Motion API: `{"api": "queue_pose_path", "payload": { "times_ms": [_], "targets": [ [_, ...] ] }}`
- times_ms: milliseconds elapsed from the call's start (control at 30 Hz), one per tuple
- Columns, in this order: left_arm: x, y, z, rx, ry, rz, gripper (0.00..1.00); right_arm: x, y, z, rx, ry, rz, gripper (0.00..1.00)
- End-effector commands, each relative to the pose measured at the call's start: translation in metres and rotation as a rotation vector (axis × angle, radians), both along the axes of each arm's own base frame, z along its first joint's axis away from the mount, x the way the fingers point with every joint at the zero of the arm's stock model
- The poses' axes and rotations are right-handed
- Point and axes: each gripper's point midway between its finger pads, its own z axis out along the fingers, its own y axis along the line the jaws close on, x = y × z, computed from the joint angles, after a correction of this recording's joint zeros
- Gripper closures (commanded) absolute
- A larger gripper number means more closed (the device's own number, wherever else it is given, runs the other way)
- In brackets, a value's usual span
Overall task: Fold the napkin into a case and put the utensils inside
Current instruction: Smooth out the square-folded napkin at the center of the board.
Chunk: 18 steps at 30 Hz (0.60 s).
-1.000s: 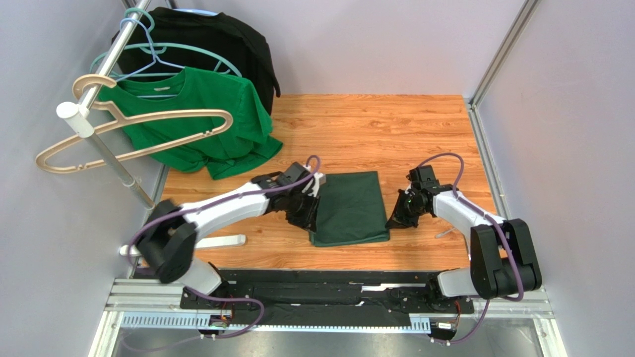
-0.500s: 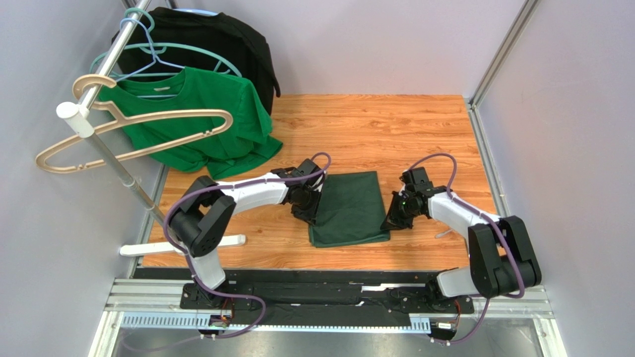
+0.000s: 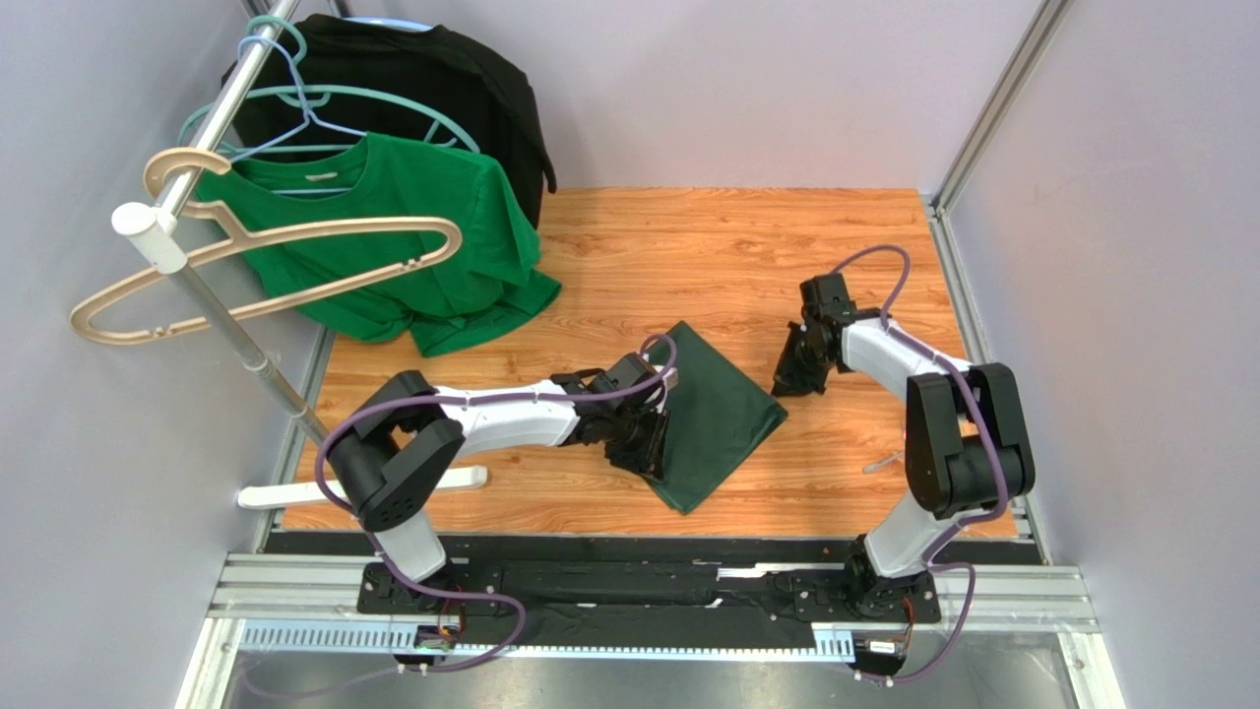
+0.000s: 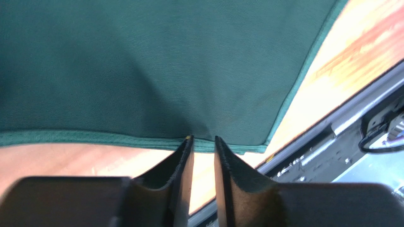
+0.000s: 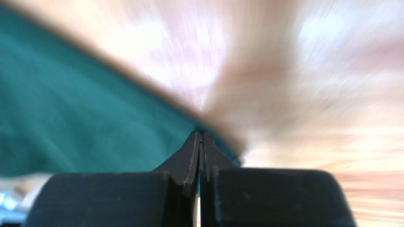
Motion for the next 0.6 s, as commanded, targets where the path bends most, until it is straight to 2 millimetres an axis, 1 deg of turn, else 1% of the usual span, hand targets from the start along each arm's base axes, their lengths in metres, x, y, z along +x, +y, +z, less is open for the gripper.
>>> {"api": "queue_pose_path", "payload": {
  "times_ms": [0,33,67,100,133,167,200,233,267,300,333,367,400,500,533,567],
  "targets": [
    [0.025,0.016,0.06,-0.006,-0.118,0.058,0.64,0.014,-0.018,0.039,-0.158,-0.102,0.066,0.96],
    [0.035,0.014,0.079,-0.03,-0.153,0.066,0.61,0.014,-0.017,0.044,-0.149,-0.123,0.087,0.9],
    [0.04,0.016,0.087,-0.04,-0.164,0.07,0.6,0.013,-0.013,0.05,-0.129,-0.138,0.105,0.85],
    [0.053,0.024,0.093,-0.046,-0.176,0.093,0.59,0.011,-0.004,0.06,-0.077,-0.165,0.127,0.78],
    [0.06,0.025,0.096,-0.058,-0.179,0.103,0.59,0.01,0.001,0.063,-0.049,-0.174,0.144,0.7],
    [0.066,0.028,0.087,-0.044,-0.159,0.118,0.6,0.006,0.006,0.063,-0.019,-0.172,0.154,0.69],
    [0.071,0.032,0.082,-0.034,-0.14,0.129,0.63,0.004,0.018,0.066,0.047,-0.174,0.181,0.69],
    [0.083,0.04,0.079,-0.037,-0.124,0.158,0.67,0.002,0.024,0.064,0.084,-0.168,0.189,0.74],
    [0.089,0.043,0.068,-0.018,-0.106,0.173,0.69,0.0,0.029,0.063,0.116,-0.16,0.185,0.79],
    [0.095,0.045,0.063,-0.016,-0.109,0.181,0.71,-0.004,0.033,0.054,0.143,-0.137,0.193,0.86],
    [0.103,0.053,0.057,0.006,-0.113,0.207,0.73,-0.005,0.034,0.051,0.148,-0.128,0.194,0.96],
    [0.106,0.057,0.047,0.031,-0.105,0.21,0.73,-0.007,0.034,0.046,0.149,-0.116,0.191,0.99],
    [0.11,0.06,0.043,0.04,-0.104,0.219,0.74,-0.01,0.029,0.037,0.125,-0.096,0.182,1.0],
    [0.114,0.073,0.022,0.101,-0.082,0.234,0.76,-0.015,0.014,0.016,0.082,-0.039,0.137,1.0],
    [0.117,0.08,0.015,0.14,-0.091,0.251,0.76,-0.02,0.006,0.005,0.074,-0.001,0.113,1.0],
    [0.116,0.086,0.005,0.164,-0.07,0.253,0.76,-0.022,0.002,-0.001,0.067,0.011,0.096,1.0]
  ]
}}
